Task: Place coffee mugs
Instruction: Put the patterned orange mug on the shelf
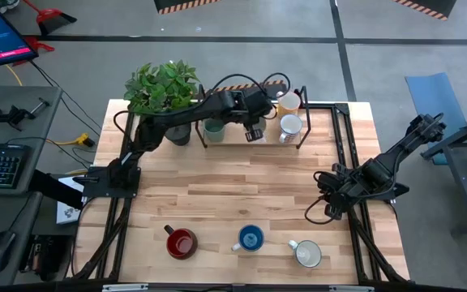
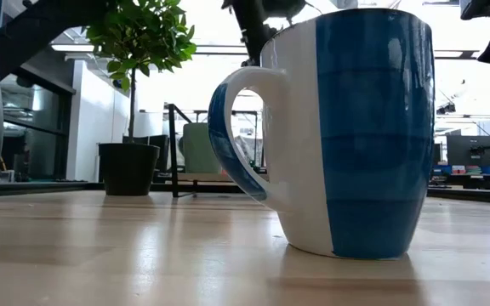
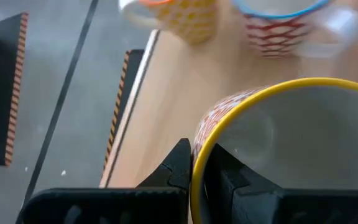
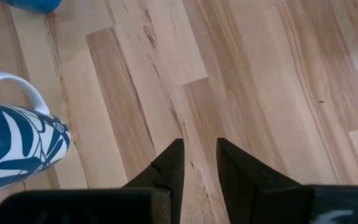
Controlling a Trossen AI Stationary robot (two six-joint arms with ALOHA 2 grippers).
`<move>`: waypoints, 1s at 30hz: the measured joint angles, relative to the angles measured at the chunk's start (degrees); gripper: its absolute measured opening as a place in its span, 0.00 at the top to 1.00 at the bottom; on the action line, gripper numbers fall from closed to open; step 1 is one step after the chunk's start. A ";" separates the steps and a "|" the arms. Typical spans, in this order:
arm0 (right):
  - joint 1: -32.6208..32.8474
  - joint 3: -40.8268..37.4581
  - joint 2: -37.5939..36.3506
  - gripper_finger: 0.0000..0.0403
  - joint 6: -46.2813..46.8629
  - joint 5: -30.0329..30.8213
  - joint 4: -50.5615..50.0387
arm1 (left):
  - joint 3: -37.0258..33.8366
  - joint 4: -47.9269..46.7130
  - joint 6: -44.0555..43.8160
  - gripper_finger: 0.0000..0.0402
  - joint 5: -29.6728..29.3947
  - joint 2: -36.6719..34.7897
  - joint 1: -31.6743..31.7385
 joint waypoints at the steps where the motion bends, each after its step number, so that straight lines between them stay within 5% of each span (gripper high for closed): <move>1: -0.02 0.00 0.00 0.82 0.02 -0.05 0.02 | 0.01 -0.02 -0.16 0.97 -0.02 0.02 0.53; 16: 0.00 0.00 0.00 0.82 -0.09 1.02 1.57 | 0.09 -4.27 14.79 0.97 12.70 0.46 7.56; 30: -0.02 0.00 0.00 0.82 -0.42 1.08 0.70 | 0.06 -5.92 23.10 0.97 17.90 1.76 9.67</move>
